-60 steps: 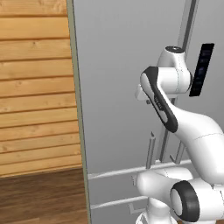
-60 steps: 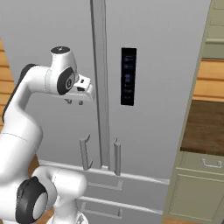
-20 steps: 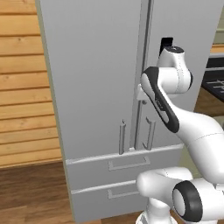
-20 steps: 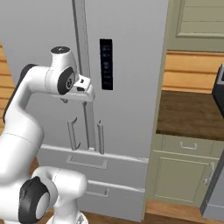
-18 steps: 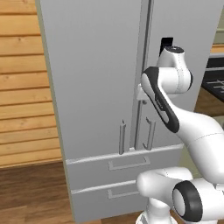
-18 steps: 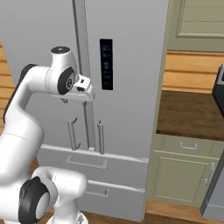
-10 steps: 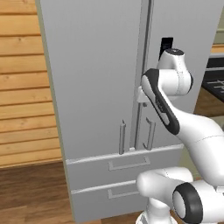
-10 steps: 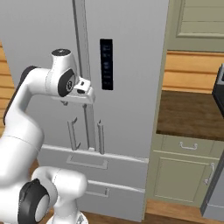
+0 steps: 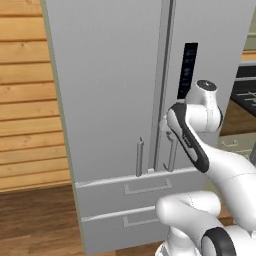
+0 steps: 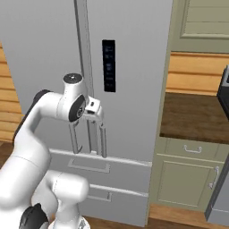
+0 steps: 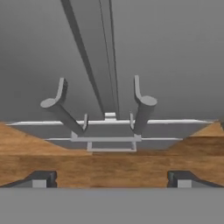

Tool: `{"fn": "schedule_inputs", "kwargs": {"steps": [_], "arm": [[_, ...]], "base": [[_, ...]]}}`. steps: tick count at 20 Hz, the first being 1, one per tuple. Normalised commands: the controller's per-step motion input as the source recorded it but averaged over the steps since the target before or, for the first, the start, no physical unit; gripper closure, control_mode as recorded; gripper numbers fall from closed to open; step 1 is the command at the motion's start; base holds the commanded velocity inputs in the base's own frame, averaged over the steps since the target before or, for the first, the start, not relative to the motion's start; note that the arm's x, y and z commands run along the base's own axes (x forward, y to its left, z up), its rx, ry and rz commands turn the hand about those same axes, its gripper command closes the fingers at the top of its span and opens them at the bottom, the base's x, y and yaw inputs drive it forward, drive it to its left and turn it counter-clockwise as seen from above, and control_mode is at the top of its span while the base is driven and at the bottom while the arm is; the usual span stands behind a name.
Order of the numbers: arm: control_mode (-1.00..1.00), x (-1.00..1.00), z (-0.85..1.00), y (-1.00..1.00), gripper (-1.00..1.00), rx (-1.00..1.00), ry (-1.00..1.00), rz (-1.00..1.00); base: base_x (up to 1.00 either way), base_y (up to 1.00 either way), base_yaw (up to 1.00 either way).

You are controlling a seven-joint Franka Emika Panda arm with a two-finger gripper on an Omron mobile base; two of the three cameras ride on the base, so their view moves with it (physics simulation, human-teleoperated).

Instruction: Take the strawberry from the fridge and place it on top of the pancake, located on the dining counter.

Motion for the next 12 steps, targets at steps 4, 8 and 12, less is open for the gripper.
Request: {"fn": "schedule_inputs", "kwargs": {"steps": [4,8,12], "arm": [[-1.00,0.24,-0.22,-0.47,-1.00,0.00,-0.06,0.00],[-1.00,0.48,-0.14,-0.39,-1.00,0.00,0.00,0.00],[-1.00,0.63,-0.22,-0.09,-1.00,0.00,0.00,0.00]], "base": [[0.00,0.00,0.00],[0.00,0.00,0.00],[0.00,0.00,0.00]]}}
